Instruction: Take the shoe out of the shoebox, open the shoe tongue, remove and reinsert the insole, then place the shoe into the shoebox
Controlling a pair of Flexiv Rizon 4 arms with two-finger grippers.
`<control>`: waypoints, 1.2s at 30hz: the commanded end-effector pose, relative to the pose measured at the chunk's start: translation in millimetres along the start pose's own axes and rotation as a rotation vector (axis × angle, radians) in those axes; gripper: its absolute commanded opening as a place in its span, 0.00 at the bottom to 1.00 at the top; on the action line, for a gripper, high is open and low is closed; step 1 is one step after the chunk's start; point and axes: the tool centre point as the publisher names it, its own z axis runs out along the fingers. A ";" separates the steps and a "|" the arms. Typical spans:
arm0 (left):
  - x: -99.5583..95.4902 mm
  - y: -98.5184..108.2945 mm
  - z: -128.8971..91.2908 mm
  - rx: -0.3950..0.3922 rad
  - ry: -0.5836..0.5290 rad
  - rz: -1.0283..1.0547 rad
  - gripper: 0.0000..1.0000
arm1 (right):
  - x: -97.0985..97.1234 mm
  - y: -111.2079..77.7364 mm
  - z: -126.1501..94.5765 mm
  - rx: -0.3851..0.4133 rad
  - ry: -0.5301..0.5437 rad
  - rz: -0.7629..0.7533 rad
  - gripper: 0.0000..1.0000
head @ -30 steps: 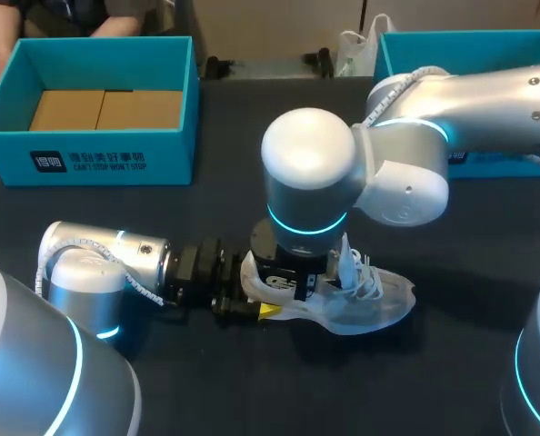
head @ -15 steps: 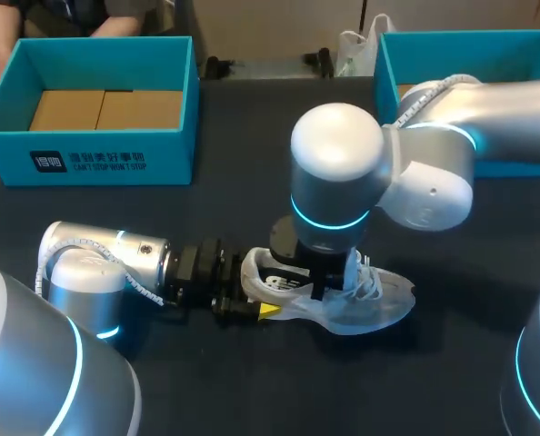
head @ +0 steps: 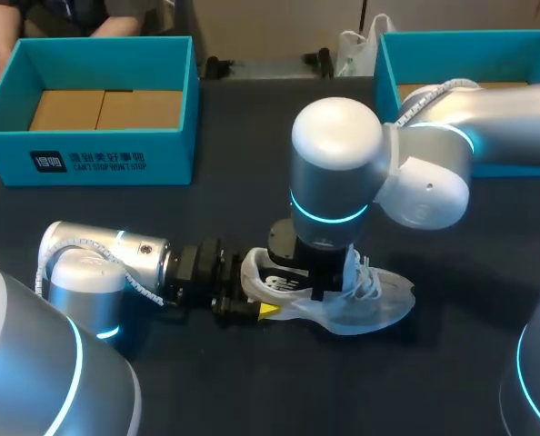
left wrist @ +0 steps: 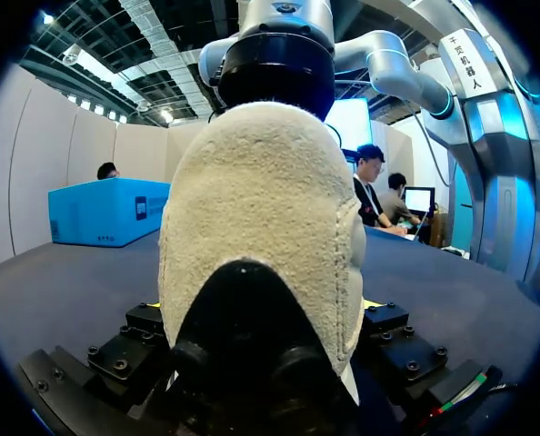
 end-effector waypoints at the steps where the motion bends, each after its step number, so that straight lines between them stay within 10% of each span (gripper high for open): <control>1: -1.3 2.8 -0.7 -0.002 -0.001 0.000 0.00 | 0.1 8.0 12.7 0.015 0.049 -0.005 0.47; 25: -1.3 2.8 -0.7 -0.002 -0.001 0.000 0.00 | 50.1 7.4 22.8 0.045 0.260 0.025 0.43; 27: -1.3 2.8 -0.7 -0.002 -0.001 0.000 0.00 | 50.0 8.3 27.8 0.038 0.282 0.033 0.37; 29: -1.3 2.8 -0.7 -0.002 -0.001 0.000 0.00 | 49.8 8.7 33.7 0.018 0.295 0.029 0.00; 36: -1.3 2.8 -0.7 -0.002 -0.001 0.000 0.00 | 50.3 2.7 21.0 0.008 0.269 0.062 0.00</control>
